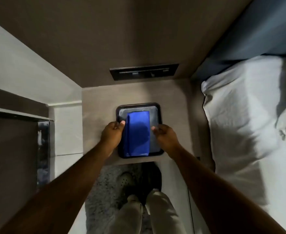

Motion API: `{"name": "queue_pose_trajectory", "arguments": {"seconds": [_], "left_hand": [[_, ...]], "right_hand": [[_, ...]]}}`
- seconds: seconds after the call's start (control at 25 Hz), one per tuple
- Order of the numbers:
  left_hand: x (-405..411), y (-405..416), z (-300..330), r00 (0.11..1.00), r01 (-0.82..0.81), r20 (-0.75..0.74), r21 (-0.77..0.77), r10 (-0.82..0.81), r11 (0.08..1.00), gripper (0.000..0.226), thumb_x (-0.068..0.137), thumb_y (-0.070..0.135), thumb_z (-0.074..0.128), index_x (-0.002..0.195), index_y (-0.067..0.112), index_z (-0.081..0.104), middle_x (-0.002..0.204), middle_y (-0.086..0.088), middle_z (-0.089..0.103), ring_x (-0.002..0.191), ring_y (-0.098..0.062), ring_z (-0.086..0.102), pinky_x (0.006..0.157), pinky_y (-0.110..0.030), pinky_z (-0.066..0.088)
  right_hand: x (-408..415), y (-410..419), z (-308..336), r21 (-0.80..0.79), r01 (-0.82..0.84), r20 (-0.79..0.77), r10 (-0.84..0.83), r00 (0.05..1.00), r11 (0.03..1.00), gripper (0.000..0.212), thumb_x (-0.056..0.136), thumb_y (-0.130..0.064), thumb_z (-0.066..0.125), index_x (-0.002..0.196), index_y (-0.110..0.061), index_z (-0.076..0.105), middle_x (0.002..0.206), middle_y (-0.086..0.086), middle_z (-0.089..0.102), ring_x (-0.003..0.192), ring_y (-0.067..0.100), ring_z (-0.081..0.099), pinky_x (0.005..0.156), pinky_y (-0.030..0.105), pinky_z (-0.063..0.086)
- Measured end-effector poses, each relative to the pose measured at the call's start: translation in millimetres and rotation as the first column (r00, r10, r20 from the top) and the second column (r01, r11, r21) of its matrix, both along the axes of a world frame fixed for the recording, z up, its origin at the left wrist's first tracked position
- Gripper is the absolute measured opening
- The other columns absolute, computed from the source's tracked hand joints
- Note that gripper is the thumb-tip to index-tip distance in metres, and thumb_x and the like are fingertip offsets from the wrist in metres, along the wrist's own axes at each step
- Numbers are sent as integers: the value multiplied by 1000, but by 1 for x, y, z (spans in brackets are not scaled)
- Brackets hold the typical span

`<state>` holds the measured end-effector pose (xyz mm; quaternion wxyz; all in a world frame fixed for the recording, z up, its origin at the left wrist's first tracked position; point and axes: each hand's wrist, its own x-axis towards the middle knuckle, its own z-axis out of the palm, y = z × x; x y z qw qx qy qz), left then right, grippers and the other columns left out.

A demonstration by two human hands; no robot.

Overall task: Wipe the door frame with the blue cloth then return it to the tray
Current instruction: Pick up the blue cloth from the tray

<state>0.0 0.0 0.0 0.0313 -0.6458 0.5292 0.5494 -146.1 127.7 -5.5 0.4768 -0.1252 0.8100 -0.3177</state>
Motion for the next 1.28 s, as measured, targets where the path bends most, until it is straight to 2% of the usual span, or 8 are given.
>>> {"name": "queue_pose_trajectory", "arguments": {"seconds": [0.16, 0.24, 0.4, 0.56, 0.68, 0.92, 1.08, 1.28], "left_hand": [[-6, -4, -58, 997, -29, -72, 138, 39, 990, 41, 91, 41, 57, 119, 12, 58, 114, -8, 65, 111, -33, 59, 101, -53, 47], [-4, -5, -76, 998, 7, -61, 126, 0, 992, 47, 89, 37, 61, 127, 9, 55, 126, -13, 62, 114, -32, 59, 101, -51, 48], [-1, -15, -102, 999, -18, -33, 62, 20, 998, 38, 86, 24, 67, 120, 8, 59, 112, -14, 66, 103, -34, 64, 94, -51, 52], [-1, -17, -105, 999, -18, -28, 86, 21, 996, 9, 87, 15, 65, 96, 14, 66, 89, -9, 65, 81, -26, 63, 83, -46, 57], [3, -24, -81, 995, -49, -76, 135, 60, 990, 12, 88, 15, 61, 78, 22, 62, 85, -7, 63, 76, -21, 57, 77, -40, 51], [26, -29, 39, 863, -247, -373, 278, 341, 928, 12, 92, 20, 56, 81, 14, 57, 88, -10, 69, 78, -25, 64, 71, -35, 50], [60, -31, 141, 798, -264, -528, 126, 290, 956, 14, 87, 15, 66, 97, 7, 59, 88, -10, 74, 80, -23, 69, 72, -35, 57], [127, -32, 294, 716, -483, -617, -100, 327, 870, 20, 87, 13, 66, 105, 15, 57, 77, 1, 77, 71, -20, 69, 67, -40, 48]], "right_hand": [[7, -26, -54, 134, -29, 56, 22, 998, 991, 46, 91, -32, 58, 128, -7, 50, 113, 13, 60, 101, 27, 59, 84, 35, 50], [14, -33, -71, 174, -118, -13, 122, 992, 978, 37, 91, -28, 58, 120, -4, 54, 115, 17, 62, 101, 31, 60, 81, 36, 50], [21, -43, -91, 182, -49, -64, 61, 996, 982, 15, 88, -14, 57, 99, -4, 60, 97, 14, 64, 90, 30, 62, 71, 36, 53], [26, -50, -80, 106, 76, 87, -85, 993, 991, 11, 86, -7, 53, 77, -4, 58, 80, 17, 62, 76, 30, 62, 70, 45, 56], [26, -52, -48, 9, 142, 227, -140, 964, 990, 17, 86, -4, 51, 72, -8, 59, 70, 5, 63, 62, 17, 59, 48, 27, 49], [34, -63, 55, -205, 174, 336, -97, 937, 963, 17, 86, 0, 49, 95, -2, 63, 91, 15, 64, 76, 24, 58, 65, 35, 45], [50, -76, 145, -383, 52, 300, 72, 951, 922, 19, 87, 5, 48, 92, -8, 61, 77, 6, 65, 53, 4, 58, 47, 18, 44], [99, -110, 299, -641, -135, 207, 339, 918, 755, 26, 88, 11, 46, 102, -6, 60, 80, -1, 71, 61, 0, 65, 49, 13, 46]]}}
